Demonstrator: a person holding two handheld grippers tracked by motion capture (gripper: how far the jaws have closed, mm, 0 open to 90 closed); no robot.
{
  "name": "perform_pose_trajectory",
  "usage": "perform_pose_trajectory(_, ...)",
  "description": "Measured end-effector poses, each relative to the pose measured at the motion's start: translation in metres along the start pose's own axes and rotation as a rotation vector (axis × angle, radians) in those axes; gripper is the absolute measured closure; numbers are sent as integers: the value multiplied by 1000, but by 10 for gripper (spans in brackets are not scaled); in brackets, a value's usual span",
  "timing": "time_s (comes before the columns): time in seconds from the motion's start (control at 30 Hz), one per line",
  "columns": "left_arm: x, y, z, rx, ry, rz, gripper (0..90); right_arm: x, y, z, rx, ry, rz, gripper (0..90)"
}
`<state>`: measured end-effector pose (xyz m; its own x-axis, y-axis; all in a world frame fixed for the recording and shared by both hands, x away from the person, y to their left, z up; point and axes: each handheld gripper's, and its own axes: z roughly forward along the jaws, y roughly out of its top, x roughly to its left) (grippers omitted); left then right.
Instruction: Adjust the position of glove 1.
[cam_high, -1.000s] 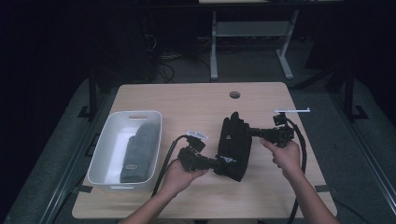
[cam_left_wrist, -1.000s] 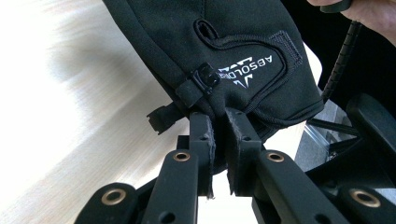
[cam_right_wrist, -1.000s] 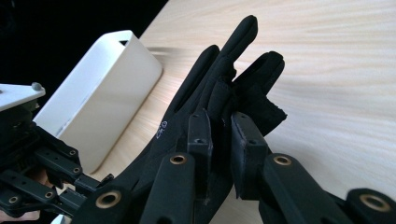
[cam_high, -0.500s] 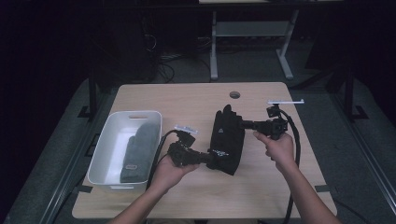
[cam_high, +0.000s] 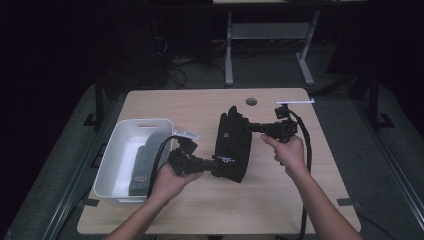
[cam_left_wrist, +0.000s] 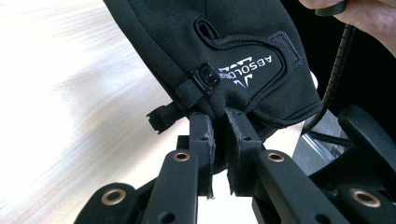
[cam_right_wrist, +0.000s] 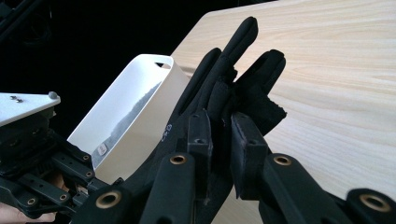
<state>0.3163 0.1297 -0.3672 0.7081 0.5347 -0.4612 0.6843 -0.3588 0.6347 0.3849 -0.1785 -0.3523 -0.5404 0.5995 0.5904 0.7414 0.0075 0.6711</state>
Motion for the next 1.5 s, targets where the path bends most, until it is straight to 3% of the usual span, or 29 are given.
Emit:
perform_pose_trajectory(0.53,11,-4,-32,-41,17,-17,822,21,19,23,10,52,-6,793)
perform_pose_trajectory(1.5,28,-15,-75,-88,54,-45,822,52,42,60,37,113,-25,793)
